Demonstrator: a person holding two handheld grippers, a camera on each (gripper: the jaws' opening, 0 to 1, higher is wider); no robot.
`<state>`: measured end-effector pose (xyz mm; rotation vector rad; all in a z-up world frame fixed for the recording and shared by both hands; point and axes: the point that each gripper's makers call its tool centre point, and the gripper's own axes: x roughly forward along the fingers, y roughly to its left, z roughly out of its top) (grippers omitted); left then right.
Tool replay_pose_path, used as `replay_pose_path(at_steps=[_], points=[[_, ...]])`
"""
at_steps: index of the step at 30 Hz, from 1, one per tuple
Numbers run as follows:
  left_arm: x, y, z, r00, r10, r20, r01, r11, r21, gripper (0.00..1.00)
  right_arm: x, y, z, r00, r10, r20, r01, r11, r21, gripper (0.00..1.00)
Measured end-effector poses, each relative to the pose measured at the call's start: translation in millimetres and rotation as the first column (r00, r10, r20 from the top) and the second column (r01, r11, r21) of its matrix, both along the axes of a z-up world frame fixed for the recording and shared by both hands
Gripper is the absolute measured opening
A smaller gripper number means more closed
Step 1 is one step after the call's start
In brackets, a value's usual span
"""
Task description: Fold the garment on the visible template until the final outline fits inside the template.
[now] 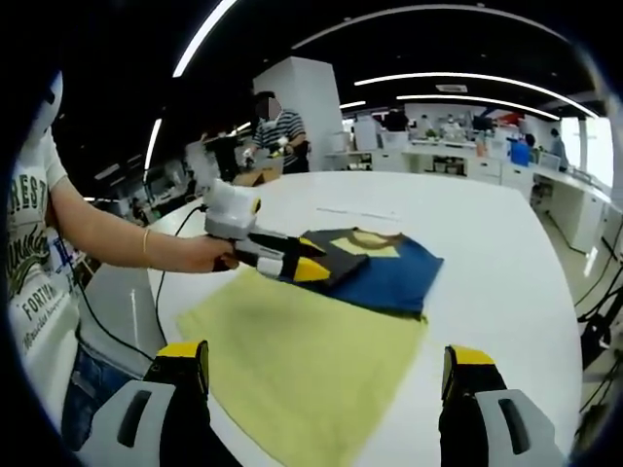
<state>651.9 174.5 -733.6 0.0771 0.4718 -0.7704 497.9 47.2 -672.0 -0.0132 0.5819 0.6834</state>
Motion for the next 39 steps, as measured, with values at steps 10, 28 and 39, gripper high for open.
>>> replay_pose_path(at_steps=[10, 28, 39], points=[[9.7, 32, -8.1, 0.990, 0.139, 0.017, -0.139, 0.990, 0.026, 0.62, -1, 1, 2.3, 1.000, 0.008, 0.005, -0.008, 1.000, 0.004, 0.99], [7.4, 61, -39.5, 0.947, 0.283, -0.151, -0.282, 0.959, 0.033, 0.25, -1, -2, 1.3, 1.000, -0.007, 0.002, 0.007, 1.000, 0.010, 0.99], [6.6, 64, -44.4, 0.924, 0.299, -0.240, -0.309, 0.951, -0.008, 0.05, 0, -3, -0.1, 1.000, -0.017, -0.001, 0.017, 1.000, 0.014, 0.99]])
